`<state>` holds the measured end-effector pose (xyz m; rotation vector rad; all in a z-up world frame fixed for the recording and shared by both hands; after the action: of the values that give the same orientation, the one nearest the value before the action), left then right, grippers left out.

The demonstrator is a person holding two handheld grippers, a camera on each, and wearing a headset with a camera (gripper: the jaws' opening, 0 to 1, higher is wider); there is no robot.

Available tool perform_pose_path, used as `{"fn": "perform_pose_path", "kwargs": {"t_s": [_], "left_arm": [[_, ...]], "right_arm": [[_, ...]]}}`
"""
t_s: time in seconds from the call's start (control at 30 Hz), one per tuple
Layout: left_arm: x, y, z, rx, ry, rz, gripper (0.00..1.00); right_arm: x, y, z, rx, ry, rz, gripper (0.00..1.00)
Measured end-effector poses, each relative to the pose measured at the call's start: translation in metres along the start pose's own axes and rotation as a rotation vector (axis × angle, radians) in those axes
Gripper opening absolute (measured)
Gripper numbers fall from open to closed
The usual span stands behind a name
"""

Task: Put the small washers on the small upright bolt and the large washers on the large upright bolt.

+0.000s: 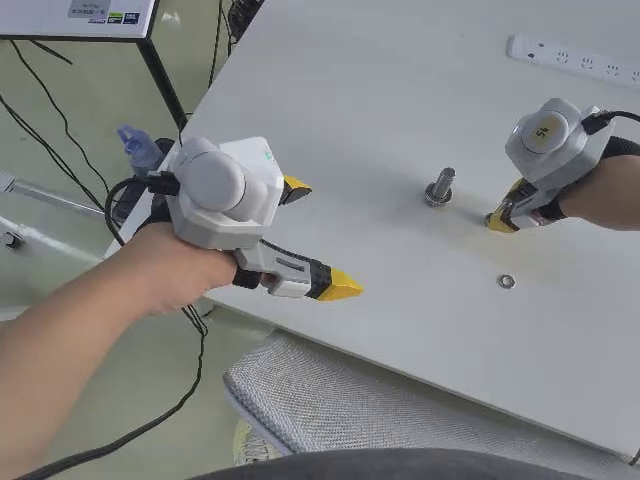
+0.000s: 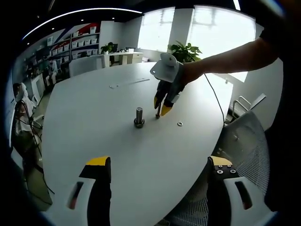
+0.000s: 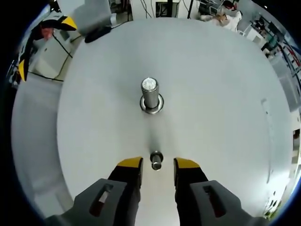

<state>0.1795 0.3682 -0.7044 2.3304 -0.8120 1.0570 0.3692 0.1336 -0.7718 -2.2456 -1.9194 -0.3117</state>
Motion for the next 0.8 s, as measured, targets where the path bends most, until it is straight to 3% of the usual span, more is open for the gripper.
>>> {"fn": "perform_pose_path", "kwargs": {"t_s": [0.4,0.6,0.63,0.8], "left_arm": [[0.010,0.009,0.002,0.014,0.012,0.017,0.88],[0.008,0.016,0.003,0.018,0.008,0.019,0.88],[0.007,0.017,0.002,0.018,0.007,0.018,0.88],[0.010,0.021,-0.002,0.029,0.037,-0.008,0.89]], "right_arm": [[0.007,0.000,-0.027,-0.001,0.037,-0.012,0.31],[0.008,-0.001,-0.043,0.003,0.070,0.007,0.30],[0.006,0.000,-0.039,0.000,0.072,0.003,0.30],[0.004,-0.003,-0.048,-0.016,0.072,-0.017,0.30]]}}
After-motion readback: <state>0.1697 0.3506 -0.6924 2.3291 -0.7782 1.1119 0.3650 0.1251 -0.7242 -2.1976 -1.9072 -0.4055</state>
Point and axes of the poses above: the centre of the closed fingertips' face, and the gripper's own axes: z roughly forward along the fingers, y roughly to its right, x roughly out of its top, the point moved 8 cm from there along -z, roughly backward along the fingers
